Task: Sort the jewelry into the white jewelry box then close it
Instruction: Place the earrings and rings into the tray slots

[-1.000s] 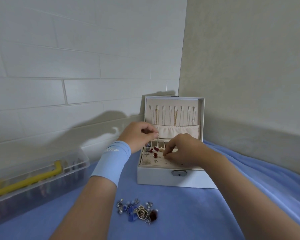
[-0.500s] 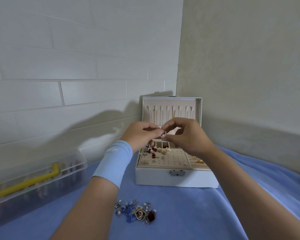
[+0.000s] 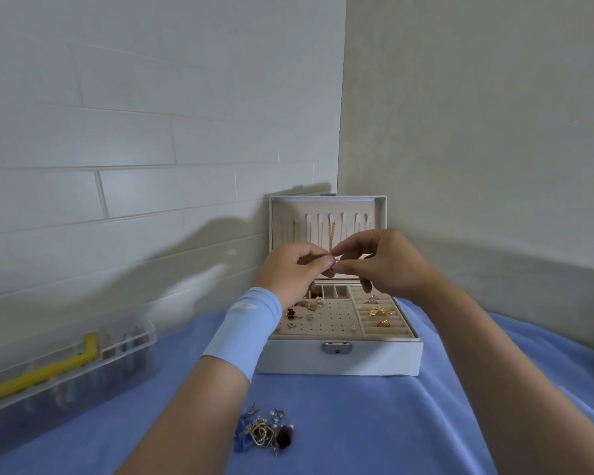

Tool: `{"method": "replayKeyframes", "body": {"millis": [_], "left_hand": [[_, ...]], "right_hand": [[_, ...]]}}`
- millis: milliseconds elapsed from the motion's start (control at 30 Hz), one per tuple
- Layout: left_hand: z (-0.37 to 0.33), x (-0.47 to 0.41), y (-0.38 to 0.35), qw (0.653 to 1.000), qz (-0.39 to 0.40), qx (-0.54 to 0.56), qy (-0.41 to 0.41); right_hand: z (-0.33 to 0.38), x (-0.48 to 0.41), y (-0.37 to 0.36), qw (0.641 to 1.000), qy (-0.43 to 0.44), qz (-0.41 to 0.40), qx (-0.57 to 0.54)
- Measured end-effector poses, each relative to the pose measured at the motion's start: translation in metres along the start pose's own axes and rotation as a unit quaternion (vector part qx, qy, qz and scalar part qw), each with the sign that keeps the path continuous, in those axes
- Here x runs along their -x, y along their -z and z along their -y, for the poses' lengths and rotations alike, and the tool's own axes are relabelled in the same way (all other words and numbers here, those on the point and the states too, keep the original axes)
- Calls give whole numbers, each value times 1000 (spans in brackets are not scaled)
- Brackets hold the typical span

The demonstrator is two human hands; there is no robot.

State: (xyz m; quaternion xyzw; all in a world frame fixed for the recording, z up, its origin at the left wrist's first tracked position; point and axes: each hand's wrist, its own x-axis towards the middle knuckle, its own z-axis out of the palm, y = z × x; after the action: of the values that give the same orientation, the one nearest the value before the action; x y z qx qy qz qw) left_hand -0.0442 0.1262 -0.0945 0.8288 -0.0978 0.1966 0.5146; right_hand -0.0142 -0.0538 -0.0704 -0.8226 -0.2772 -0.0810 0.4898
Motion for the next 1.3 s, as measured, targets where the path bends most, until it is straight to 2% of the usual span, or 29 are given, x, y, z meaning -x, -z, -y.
{"method": "replayKeyframes", "body": {"millis": [100,233,367,500,600,800,900,1100,1300], "left_hand": [[-3,-16,-16,998,15,-52,-16],[-5,-42,-41,991,55,-121,6],[-2,-58,-61,975,86,-206,0],[8,-64,-70,953,109,-282,11],[14,-63,-72,952,121,-281,24],[20,-62,-77,948,113,-297,18],[18,-61,-77,935,144,-324,9],[14,-54,-70,930,199,-310,17],[12,-42,-34,961,131,-243,20]], "right_hand": [[-16,-6,8,998,-42,-38,4],[-44,-14,18,992,-90,-91,22],[-67,-19,20,987,-94,-104,84],[-81,-21,19,981,-104,-68,151],[-86,-22,18,972,-126,-30,197],[-88,-24,20,961,-131,-3,245],[-88,-24,21,952,-137,14,272],[-85,-23,22,949,-143,53,275],[-50,-22,11,962,-53,22,267]]}}
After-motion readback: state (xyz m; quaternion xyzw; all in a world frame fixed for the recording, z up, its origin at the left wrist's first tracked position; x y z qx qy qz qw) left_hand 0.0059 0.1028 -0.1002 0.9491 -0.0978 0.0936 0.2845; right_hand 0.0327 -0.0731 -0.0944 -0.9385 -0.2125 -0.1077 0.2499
